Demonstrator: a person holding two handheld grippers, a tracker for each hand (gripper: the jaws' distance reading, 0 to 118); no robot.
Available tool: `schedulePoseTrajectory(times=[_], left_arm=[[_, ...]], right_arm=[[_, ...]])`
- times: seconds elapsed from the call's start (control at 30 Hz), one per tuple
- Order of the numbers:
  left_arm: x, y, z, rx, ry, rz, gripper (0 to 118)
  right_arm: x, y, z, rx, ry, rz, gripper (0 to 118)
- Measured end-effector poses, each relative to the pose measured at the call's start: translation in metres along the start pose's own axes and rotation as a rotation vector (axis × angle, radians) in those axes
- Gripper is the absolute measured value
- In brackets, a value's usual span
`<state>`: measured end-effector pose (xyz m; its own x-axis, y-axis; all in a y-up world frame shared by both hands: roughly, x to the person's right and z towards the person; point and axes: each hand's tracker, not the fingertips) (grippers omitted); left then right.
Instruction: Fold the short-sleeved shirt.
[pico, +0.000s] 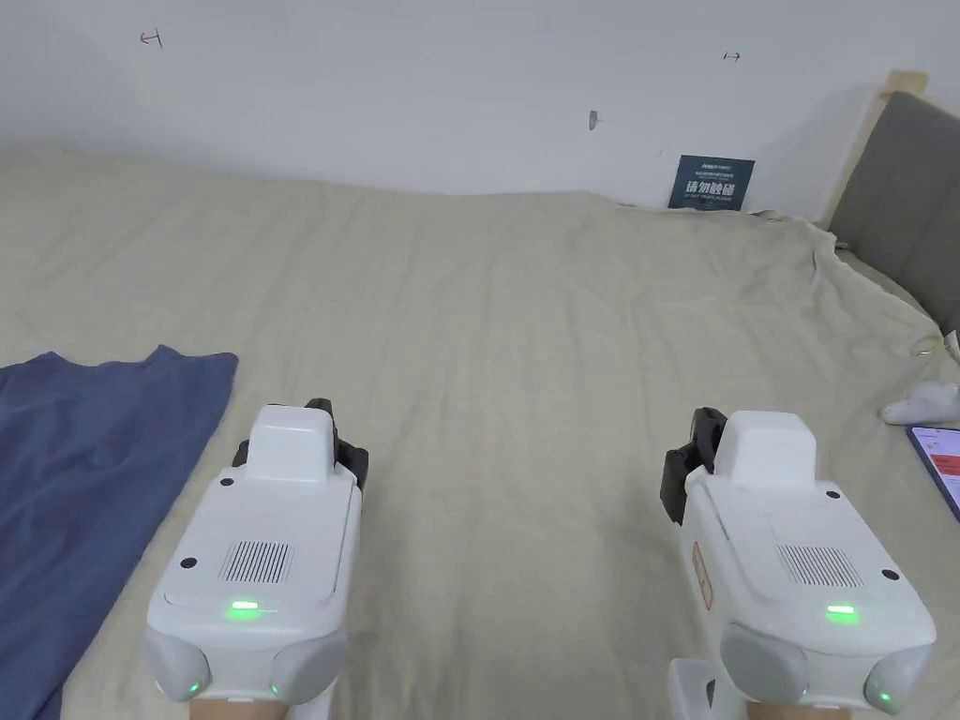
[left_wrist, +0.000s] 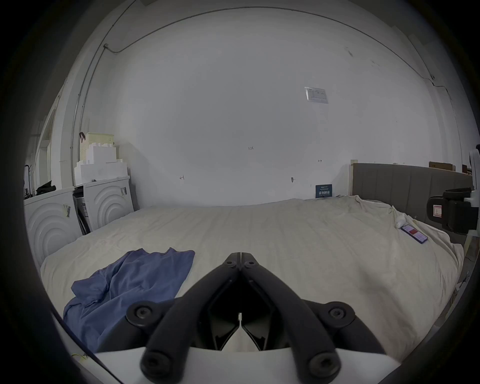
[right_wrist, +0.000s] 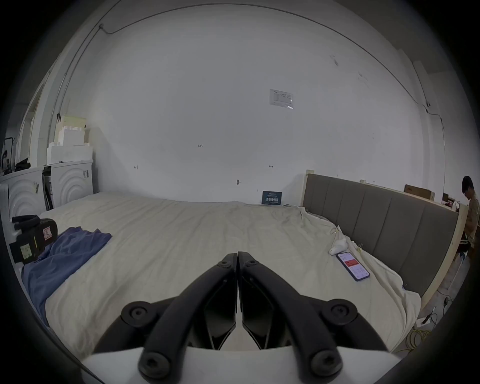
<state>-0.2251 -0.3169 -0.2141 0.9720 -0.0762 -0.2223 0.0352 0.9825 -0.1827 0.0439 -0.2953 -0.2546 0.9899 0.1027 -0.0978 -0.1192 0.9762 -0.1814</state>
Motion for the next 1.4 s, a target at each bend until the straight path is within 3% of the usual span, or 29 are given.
schedulePoseTrajectory(times=[0.47,0.53,0.57,0.63,0.7,0.77,0.8,0.87,0.93,0.97,1.03,1.07,1.2,1.23,1.27,1.3,1.4], left_arm=[[0.002,0.005,0.003,0.002,-0.004,-0.001,0],[0.006,0.006,-0.002,0.023,0.011,-0.178,0],[0.013,0.007,-0.004,0.05,0.03,-0.368,0],[0.03,0.004,-0.005,0.174,0.064,-0.823,0],[0.039,-0.006,-0.005,0.32,0.014,-1.266,0],[0.041,-0.016,-0.003,0.438,-0.059,-1.574,0],[0.04,-0.019,-0.001,0.467,-0.113,-1.664,0],[0.039,-0.023,0.002,0.5,-0.168,-1.773,0],[0.034,-0.025,0.005,0.514,-0.19,-1.794,0],[0.033,-0.023,0.006,0.502,-0.187,-1.77,0],[0.031,-0.01,0.007,0.444,-0.198,-1.582,0],[0.03,0.004,0.006,0.376,-0.196,-1.387,0],[0.007,0.061,-0.005,0.185,-0.105,-0.494,0],[-0.003,0.066,-0.006,0.172,-0.092,-0.302,0],[-0.013,0.067,-0.006,0.157,-0.092,-0.141,0],[-0.017,0.065,-0.006,0.156,-0.048,-0.046,0],[-0.021,0.05,-0.002,0.143,-0.004,0.02,0]], right_arm=[[0.005,0.003,-0.001,-0.009,-0.003,-0.033,0],[-0.001,0.009,-0.005,0.005,-0.037,0.152,0],[-0.009,0.013,-0.007,0.053,-0.055,0.35,0],[-0.03,0.015,-0.01,0.163,-0.086,0.82,0],[-0.042,0.012,-0.006,0.293,-0.005,1.226,0],[-0.046,0.003,-0.002,0.39,0.073,1.555,0],[-0.046,-0.004,-0.001,0.421,0.109,1.7,0],[-0.04,-0.014,0.004,0.454,0.186,1.906,0],[-0.039,-0.017,0.008,0.444,0.229,1.95,0],[-0.04,-0.014,0.009,0.427,0.229,1.911,0],[-0.041,0.002,0.008,0.302,0.228,1.664,0],[-0.043,0.016,0.005,0.211,0.231,1.463,0],[-0.011,0.063,-0.007,0.005,0.193,0.446,0],[-0.002,0.064,-0.008,-0.011,0.189,0.266,0],[0.006,0.061,-0.008,-0.018,0.2,0.135,0],[0.01,0.056,-0.007,-0.004,0.171,0.054,0],[0.006,0.04,0.006,0.053,0.088,-0.034,0]])
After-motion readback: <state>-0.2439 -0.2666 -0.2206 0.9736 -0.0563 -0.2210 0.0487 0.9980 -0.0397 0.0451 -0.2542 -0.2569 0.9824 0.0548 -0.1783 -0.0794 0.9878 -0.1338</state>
